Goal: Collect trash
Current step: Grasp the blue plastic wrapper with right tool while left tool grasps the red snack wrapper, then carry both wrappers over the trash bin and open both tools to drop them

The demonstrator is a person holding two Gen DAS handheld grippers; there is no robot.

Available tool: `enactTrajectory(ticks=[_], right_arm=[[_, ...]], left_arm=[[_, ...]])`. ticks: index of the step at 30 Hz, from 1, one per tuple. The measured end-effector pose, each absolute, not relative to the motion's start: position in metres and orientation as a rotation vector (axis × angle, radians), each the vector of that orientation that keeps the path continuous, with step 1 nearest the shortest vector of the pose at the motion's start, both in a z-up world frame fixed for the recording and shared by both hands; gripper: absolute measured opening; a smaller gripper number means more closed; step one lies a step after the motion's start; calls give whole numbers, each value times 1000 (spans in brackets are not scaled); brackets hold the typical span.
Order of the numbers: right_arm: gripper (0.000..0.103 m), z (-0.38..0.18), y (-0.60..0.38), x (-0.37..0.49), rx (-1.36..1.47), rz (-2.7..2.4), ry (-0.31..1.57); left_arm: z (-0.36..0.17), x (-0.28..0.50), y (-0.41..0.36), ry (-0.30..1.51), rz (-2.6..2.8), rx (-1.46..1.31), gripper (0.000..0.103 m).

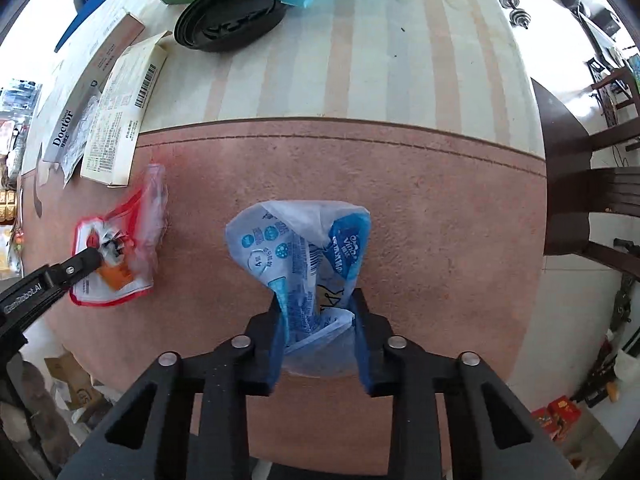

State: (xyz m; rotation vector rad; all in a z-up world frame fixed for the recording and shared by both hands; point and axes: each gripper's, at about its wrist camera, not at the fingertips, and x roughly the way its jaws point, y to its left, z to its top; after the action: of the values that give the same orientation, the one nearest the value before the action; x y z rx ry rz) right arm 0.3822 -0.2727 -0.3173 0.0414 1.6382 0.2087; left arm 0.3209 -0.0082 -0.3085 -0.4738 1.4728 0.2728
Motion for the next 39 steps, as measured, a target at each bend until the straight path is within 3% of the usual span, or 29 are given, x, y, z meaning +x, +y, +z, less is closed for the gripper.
enactTrajectory(ticks=[16, 28, 33, 39], right_arm=[[22, -268, -243, 423, 97, 359, 1549], [21, -210, -152, 303, 8, 602, 1487], [21, -219, -103, 214, -41, 693, 1498], [21, -283, -49, 121, -180, 743, 1531]], left_arm=[[-212, 261, 20, 1285, 400, -402, 0], [-159, 103, 85, 1191, 565, -462, 0], [-172, 17, 114, 1181, 637, -541, 0], [-250, -59, 145, 1244, 697, -680, 0]])
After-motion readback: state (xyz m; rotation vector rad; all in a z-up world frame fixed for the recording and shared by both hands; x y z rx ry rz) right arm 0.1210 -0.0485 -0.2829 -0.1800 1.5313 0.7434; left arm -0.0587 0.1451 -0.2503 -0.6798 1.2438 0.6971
